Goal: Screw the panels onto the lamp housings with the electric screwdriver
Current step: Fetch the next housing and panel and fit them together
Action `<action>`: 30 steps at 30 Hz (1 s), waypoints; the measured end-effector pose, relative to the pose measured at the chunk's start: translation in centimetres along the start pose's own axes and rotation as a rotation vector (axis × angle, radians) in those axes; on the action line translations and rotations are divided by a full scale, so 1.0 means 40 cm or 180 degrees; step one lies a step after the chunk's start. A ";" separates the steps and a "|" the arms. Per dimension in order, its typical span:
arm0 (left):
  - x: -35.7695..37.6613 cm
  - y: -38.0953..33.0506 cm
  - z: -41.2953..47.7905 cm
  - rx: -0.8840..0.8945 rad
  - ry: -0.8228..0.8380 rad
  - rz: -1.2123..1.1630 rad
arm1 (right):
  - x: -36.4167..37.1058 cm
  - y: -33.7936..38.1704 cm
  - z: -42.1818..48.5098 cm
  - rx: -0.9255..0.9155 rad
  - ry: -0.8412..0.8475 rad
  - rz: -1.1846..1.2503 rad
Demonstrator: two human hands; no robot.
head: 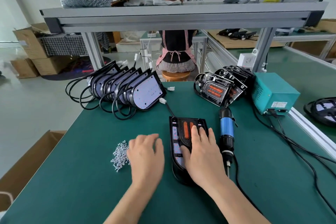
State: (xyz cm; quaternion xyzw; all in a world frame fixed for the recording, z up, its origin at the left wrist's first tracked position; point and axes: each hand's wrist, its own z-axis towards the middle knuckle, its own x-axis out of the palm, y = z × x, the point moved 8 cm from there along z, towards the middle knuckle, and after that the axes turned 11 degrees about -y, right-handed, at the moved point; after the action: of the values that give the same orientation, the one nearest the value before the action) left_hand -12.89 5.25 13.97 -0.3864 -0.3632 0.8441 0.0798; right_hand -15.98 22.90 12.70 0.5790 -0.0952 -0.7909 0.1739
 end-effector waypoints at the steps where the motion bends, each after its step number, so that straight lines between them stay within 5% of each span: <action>1: -0.023 0.027 0.037 -0.0069 -0.0162 0.0174 | 0.000 0.002 0.001 -0.0010 0.0031 -0.0057; 5: -0.069 0.148 0.154 -0.0521 -0.0003 0.0905 | 0.001 0.007 0.003 -0.0034 0.0087 -0.0194; 9: -0.041 0.177 0.166 -0.0328 0.0544 0.1537 | 0.001 0.008 0.004 -0.0021 0.0075 -0.0184; 21: 0.001 0.146 0.159 0.0053 0.0838 0.1269 | -0.003 -0.005 -0.011 0.0018 0.0082 -0.0085; 30: 0.028 0.120 0.161 0.0427 0.1051 0.1818 | -0.018 0.014 -0.021 -0.0127 0.0085 -0.0173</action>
State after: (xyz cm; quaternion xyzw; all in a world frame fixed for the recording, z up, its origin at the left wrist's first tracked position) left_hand -17.54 -1.30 12.87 -0.5980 -0.1661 0.7803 -0.0769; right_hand -14.91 22.71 13.25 0.5883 -0.0613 -0.7892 0.1651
